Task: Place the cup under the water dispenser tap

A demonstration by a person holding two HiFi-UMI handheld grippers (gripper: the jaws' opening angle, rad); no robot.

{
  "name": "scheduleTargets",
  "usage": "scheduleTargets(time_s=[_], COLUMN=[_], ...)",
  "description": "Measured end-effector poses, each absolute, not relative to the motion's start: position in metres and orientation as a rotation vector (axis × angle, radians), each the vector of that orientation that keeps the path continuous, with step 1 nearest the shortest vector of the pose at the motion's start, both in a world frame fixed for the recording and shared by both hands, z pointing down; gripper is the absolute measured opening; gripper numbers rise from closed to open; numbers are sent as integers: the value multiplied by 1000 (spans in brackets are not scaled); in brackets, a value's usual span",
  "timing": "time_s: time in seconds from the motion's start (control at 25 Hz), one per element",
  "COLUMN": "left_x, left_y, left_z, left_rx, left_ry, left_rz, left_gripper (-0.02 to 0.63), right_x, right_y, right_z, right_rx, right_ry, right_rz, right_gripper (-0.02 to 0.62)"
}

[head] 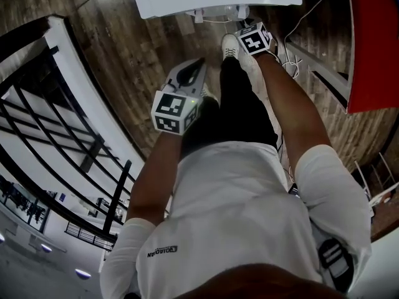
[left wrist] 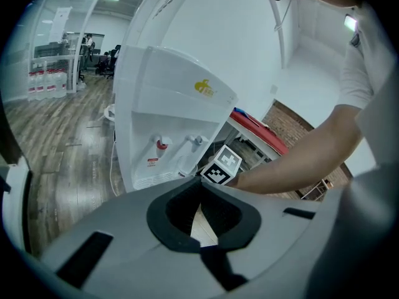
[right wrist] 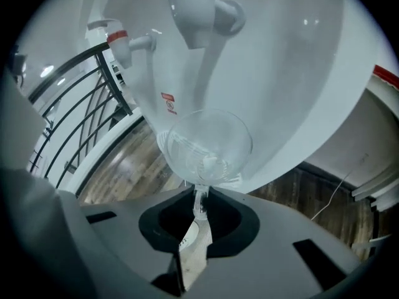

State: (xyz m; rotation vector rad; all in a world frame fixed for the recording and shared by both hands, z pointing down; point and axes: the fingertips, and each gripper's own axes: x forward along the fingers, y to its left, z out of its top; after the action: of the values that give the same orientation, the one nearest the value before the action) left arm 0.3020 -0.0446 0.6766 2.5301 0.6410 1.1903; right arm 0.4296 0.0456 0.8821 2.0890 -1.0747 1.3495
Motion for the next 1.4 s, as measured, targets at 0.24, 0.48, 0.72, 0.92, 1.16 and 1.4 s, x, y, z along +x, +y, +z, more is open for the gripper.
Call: scheduleTargets(time_s=[0.24, 0.48, 0.72, 0.92, 1.16, 1.4], left_x=[303, 304, 307, 304, 297, 300], left_y=[-48, -45, -46, -48, -47, -57], left_z=[679, 681, 677, 675, 670, 658], left_rx=[2530, 2531, 2532, 2545, 2558, 2554], left_ry=[631, 648, 664, 683, 679, 672], left_rz=[1203, 1198, 1202, 1207, 1186, 1173], left_gripper=[-5, -5, -5, -5, -5, -5], right_x=[439, 437, 438, 439, 428, 415], right_y=[46, 45, 45, 52, 69, 73], right_z=[892, 894, 896, 898, 895, 883], right_rx=[2059, 2043, 2027, 2034, 2025, 1985], right_ry=[-1089, -1119, -1101, -1039, -1001, -994], right_rz=[1335, 1314, 1265, 1300, 1313, 1384], right_gripper=[51, 51, 51, 120, 144, 146])
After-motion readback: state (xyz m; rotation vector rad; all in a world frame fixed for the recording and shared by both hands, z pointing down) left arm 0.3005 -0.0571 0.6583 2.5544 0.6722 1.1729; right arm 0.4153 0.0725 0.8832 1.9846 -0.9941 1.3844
